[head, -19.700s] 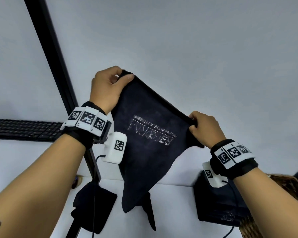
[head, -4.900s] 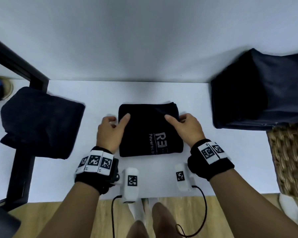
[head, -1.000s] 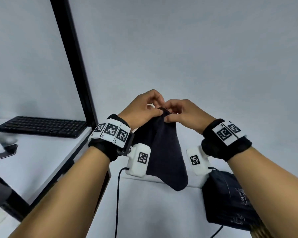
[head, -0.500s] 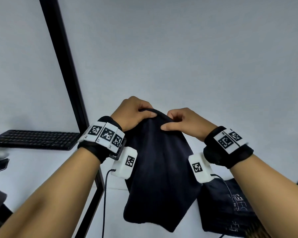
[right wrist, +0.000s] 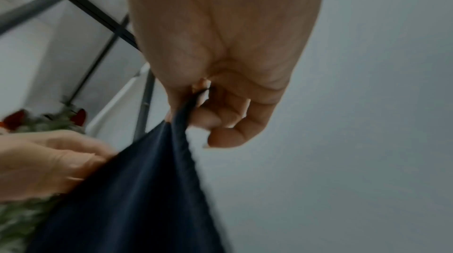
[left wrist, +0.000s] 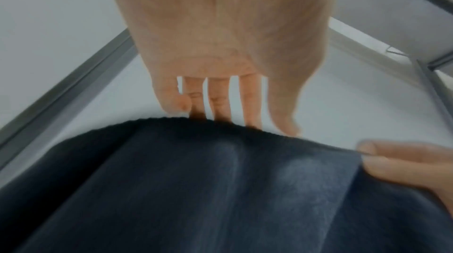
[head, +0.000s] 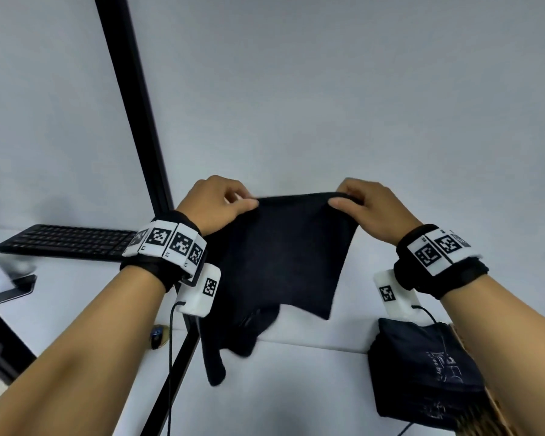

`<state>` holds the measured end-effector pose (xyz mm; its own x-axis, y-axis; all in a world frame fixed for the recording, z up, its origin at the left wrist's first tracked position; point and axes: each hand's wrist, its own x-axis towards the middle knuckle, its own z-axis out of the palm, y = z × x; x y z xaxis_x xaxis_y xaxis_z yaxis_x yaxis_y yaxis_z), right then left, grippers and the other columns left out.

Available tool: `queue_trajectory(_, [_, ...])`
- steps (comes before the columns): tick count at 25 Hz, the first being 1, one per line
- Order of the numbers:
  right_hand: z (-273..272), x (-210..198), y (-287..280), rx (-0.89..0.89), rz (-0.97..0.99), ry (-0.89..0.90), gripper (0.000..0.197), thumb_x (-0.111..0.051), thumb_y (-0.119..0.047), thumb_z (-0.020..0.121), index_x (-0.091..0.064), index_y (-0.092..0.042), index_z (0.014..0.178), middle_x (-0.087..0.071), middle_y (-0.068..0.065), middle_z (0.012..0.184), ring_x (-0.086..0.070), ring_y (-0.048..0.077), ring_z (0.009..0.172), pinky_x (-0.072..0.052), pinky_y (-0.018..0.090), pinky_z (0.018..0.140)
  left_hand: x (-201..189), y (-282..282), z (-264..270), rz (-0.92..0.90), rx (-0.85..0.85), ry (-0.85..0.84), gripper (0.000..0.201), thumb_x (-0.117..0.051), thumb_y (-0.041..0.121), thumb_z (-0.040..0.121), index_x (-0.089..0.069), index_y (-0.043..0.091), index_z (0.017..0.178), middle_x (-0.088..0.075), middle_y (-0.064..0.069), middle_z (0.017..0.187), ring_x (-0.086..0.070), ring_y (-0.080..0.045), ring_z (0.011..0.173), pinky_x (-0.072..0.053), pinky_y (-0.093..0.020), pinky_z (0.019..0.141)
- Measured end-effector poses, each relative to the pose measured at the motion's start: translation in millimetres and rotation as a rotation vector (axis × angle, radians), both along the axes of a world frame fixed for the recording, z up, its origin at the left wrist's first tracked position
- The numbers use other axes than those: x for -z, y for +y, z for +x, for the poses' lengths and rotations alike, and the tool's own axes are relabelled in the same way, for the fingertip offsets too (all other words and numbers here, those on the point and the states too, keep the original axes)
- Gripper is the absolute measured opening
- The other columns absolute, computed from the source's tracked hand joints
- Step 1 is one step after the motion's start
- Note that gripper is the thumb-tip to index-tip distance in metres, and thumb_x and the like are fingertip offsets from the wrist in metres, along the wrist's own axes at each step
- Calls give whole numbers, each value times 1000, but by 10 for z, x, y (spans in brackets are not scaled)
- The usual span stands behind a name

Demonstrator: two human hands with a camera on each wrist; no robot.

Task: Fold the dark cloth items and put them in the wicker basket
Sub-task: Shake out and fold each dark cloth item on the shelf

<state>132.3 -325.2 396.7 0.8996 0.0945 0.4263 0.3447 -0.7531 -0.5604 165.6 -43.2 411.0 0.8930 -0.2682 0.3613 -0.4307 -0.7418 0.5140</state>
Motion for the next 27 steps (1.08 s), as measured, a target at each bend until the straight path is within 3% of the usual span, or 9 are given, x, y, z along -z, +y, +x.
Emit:
queue_trajectory(3, [20, -164, 377, -152, -46, -30, 14, -66, -35, 87, -67, -22, 81, -67, -9, 76, -59, 6, 72, -43, 18, 66, 48, -359, -81, -48, 213, 104, 35, -75, 53, 71, -68, 31, 96, -69, 10, 88, -63, -6, 87, -48, -24, 82])
queue_trajectory(5, [52, -157, 584, -166, -73, -71, 15, -71, -34, 83, -69, -19, 80, -68, -6, 76, -60, 7, 73, -43, 20, 66, 103, -581, -84, -121, 269, 127, 28, -73, 47, 67, -65, 22, 78, -63, 8, 72, -59, -9, 71, -46, -26, 70])
queue_trajectory(9, [11, 78, 504, -112, 263, 59, 20, -72, -31, 82, -60, -20, 93, -58, -6, 78, -57, 9, 70, -47, 23, 62, 143, -620, 14, -239, 193, 103, 23, -72, 27, 80, -68, 5, 75, -60, -13, 66, -50, -16, 62, -42, -33, 64])
queue_trajectory(12, [-61, 358, 372, -90, -61, 284, 12, -60, -16, 84, -60, -11, 94, -62, 6, 86, -63, 25, 79, -54, 35, 70, 173, -608, 35, -387, 228, 126, 23, -71, 28, 82, -70, 5, 77, -66, -17, 72, -56, -17, 66, -45, -34, 68])
queue_trajectory(15, [-102, 365, 239, -90, 239, 423, 17, -49, -7, 86, -62, 3, 95, -59, 9, 80, -59, 20, 74, -56, 36, 72, 206, -640, -1, -413, 295, 231, 21, -73, 28, 81, -72, 7, 83, -69, -22, 83, -60, -17, 70, -47, -32, 70])
queue_trajectory(18, [-106, 268, 103, -133, 420, 365, 14, -49, -5, 91, -60, 3, 93, -52, 6, 77, -50, 16, 69, -47, 31, 63, 162, -680, -39, -392, 313, 212, 14, -71, 22, 84, -74, 9, 83, -72, -13, 79, -62, -12, 70, -48, -25, 70])
queue_trajectory(23, [-105, 601, -61, -41, -123, 259, 29, -62, -21, 89, -46, -7, 70, -41, -5, 62, -37, 10, 56, -29, 19, 54, -10, -617, 71, -772, 197, 0, 12, -69, 18, 86, -72, 15, 75, -66, 1, 68, -58, -11, 67, -48, -25, 69])
queue_trajectory(25, [-97, 769, -245, -6, -166, 307, 35, -63, -23, 87, -41, -10, 64, -40, -2, 59, -37, 11, 55, -31, 21, 55, -88, -528, 103, -829, 178, -33, 14, -70, 20, 86, -72, 19, 72, -65, 2, 67, -58, -13, 68, -48, -26, 67])
queue_trajectory(27, [-80, 831, -438, 53, -84, 322, 32, -63, -28, 88, -50, -8, 66, -49, 1, 62, -45, 14, 59, -40, 31, 62, -177, -385, 144, -872, 154, -51, 15, -70, 22, 85, -72, 21, 71, -65, 2, 67, -58, -14, 69, -47, -26, 67])
